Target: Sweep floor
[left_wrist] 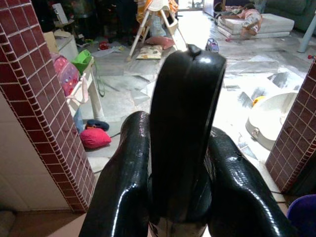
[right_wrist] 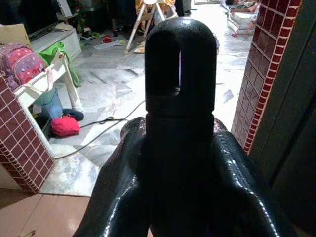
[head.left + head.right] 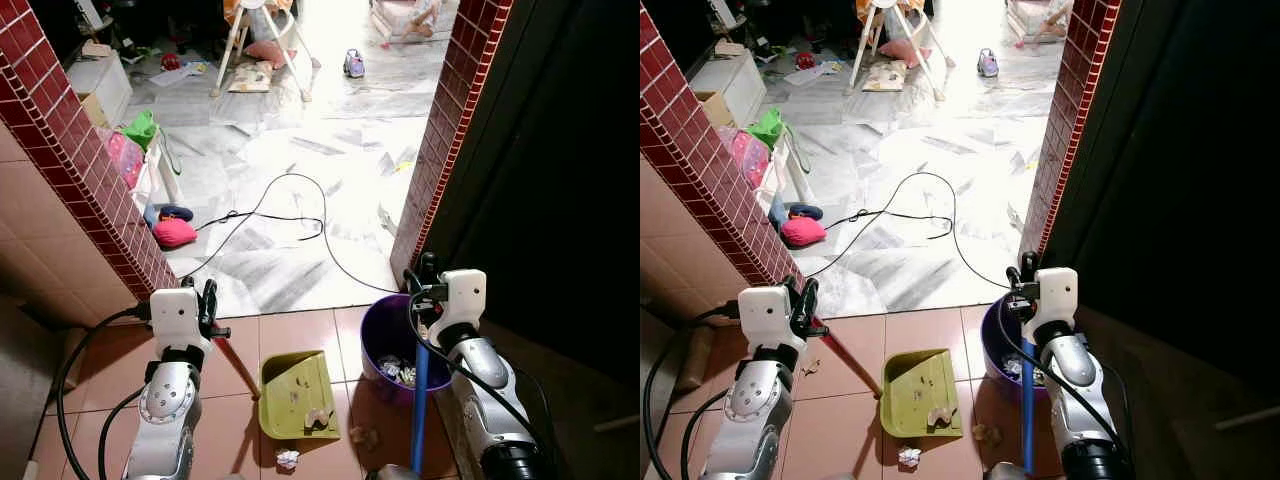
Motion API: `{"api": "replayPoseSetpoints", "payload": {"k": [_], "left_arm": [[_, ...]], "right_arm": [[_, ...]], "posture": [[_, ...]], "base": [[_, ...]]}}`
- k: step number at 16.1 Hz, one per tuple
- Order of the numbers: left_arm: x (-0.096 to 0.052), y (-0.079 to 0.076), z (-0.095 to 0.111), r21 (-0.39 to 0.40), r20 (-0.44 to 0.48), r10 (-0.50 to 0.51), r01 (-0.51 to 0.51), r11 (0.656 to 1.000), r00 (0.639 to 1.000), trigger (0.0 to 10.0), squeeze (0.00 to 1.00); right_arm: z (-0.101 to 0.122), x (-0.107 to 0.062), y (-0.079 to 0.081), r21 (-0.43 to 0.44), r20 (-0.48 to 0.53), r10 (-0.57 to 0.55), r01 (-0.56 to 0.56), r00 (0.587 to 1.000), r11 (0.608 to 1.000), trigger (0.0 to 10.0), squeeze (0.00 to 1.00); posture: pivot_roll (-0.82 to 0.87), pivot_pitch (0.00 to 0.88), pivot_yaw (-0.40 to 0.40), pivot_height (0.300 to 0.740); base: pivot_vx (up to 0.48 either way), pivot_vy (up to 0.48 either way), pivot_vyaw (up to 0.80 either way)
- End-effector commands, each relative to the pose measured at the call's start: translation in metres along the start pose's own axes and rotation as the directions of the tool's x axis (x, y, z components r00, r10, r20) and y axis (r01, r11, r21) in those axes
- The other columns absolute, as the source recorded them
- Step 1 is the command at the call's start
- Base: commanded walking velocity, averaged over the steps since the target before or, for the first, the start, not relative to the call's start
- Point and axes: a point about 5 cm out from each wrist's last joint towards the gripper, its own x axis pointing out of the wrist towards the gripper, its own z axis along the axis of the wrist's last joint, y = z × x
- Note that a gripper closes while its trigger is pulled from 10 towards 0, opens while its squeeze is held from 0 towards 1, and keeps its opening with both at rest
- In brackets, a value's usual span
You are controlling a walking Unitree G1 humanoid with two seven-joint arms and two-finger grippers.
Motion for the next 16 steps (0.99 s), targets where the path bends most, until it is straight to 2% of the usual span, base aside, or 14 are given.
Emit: {"api": "replayPoseSetpoints", "payload": {"k": [1, 16], "left_arm": [[-0.0106, 0.0022, -0.0287, 0.029, -0.159, -0.001, 0.006, 1.000, 0.987, 10.0, 0.00], [-0.0102, 0.0034, -0.0287, 0.020, -0.163, 0.001, 0.002, 1.000, 0.987, 10.0, 0.00]], "right_arm": [[0.0016, 0.0039, 0.0048, 0.042, 0.005, -0.001, 0.001, 1.000, 0.999, 10.0, 0.00], [0.0009, 0.0048, 0.0054, 0.047, -0.002, 0.003, -0.003, 1.000, 0.999, 10.0, 0.00]], "posture": [[-0.05, 0.000, 0.031, 0.740], [-0.05, 0.000, 0.030, 0.740]], "base": [[0.000, 0.000, 0.00], [0.000, 0.000, 0.00]]}}
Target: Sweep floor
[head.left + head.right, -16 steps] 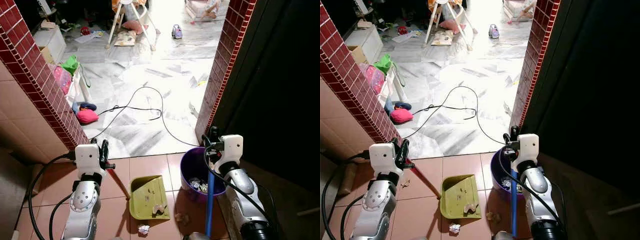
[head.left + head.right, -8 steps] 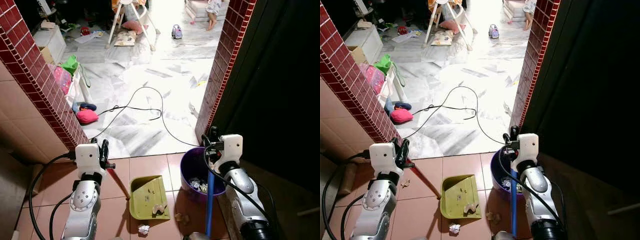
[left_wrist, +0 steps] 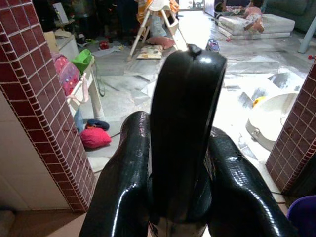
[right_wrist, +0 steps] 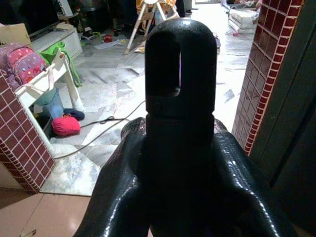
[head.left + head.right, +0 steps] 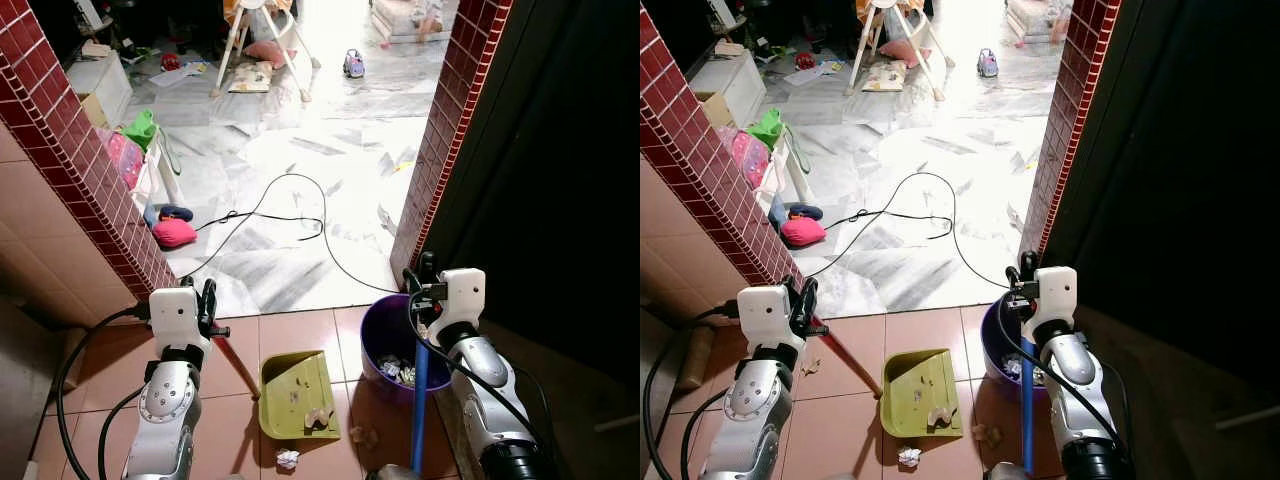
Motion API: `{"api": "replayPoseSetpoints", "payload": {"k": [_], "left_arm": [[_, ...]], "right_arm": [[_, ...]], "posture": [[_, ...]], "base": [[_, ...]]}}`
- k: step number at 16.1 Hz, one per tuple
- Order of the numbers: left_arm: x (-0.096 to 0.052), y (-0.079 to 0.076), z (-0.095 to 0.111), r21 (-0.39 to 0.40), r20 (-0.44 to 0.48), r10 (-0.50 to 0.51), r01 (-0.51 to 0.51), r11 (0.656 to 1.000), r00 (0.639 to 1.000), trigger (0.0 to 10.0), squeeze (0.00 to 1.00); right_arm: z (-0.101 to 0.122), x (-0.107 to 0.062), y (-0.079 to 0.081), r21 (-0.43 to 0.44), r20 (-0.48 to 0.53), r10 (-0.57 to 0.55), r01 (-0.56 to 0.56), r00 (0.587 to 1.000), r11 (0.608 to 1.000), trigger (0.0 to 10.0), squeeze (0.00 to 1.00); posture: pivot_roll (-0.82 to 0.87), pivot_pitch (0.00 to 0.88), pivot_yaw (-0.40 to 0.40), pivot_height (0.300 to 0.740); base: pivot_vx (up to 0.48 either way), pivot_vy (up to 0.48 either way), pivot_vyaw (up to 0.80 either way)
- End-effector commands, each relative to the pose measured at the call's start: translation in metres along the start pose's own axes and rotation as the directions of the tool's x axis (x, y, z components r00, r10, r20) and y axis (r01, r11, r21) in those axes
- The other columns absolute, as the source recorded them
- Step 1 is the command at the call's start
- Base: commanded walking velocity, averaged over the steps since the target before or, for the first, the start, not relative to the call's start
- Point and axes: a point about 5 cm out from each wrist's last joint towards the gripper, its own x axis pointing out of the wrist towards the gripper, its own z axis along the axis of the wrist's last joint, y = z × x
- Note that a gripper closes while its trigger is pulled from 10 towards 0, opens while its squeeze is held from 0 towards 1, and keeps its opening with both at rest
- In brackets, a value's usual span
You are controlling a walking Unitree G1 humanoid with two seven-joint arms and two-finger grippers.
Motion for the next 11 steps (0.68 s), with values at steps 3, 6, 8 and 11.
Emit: {"api": "replayPoseSetpoints", "payload": {"k": [3, 6, 8, 11], "left_arm": [[-0.0104, 0.0017, -0.0282, 0.023, -0.159, 0.002, 0.002, 1.000, 0.987, 10.0, 0.00], [-0.0103, 0.0008, -0.0286, 0.021, -0.161, 0.001, 0.002, 1.000, 0.987, 10.0, 0.00], [-0.0096, 0.0004, -0.0285, 0.021, -0.161, 0.000, 0.004, 1.000, 0.987, 10.0, 0.00], [-0.0088, 0.0008, -0.0284, 0.022, -0.161, -0.001, 0.005, 1.000, 0.987, 10.0, 0.00]], "right_arm": [[-0.0002, 0.0022, 0.0037, 0.034, -0.001, 0.001, -0.001, 1.000, 0.999, 10.0, 0.00], [-0.0008, 0.0034, 0.0051, 0.029, -0.011, 0.001, -0.001, 1.000, 1.000, 10.0, 0.00], [-0.0012, 0.0033, 0.0072, 0.028, -0.013, 0.005, -0.004, 1.000, 1.000, 10.0, 0.00], [-0.0025, 0.0046, 0.0101, 0.027, -0.029, 0.007, -0.006, 1.000, 1.000, 10.0, 0.00]], "posture": [[-0.05, 0.000, 0.028, 0.740], [-0.05, 0.000, 0.028, 0.740], [-0.06, 0.000, 0.028, 0.740], [-0.06, 0.000, 0.031, 0.740]], "base": [[0.000, 0.000, 0.00], [0.000, 0.000, 0.00], [0.000, 0.000, 0.00], [0.000, 0.000, 0.00]]}}
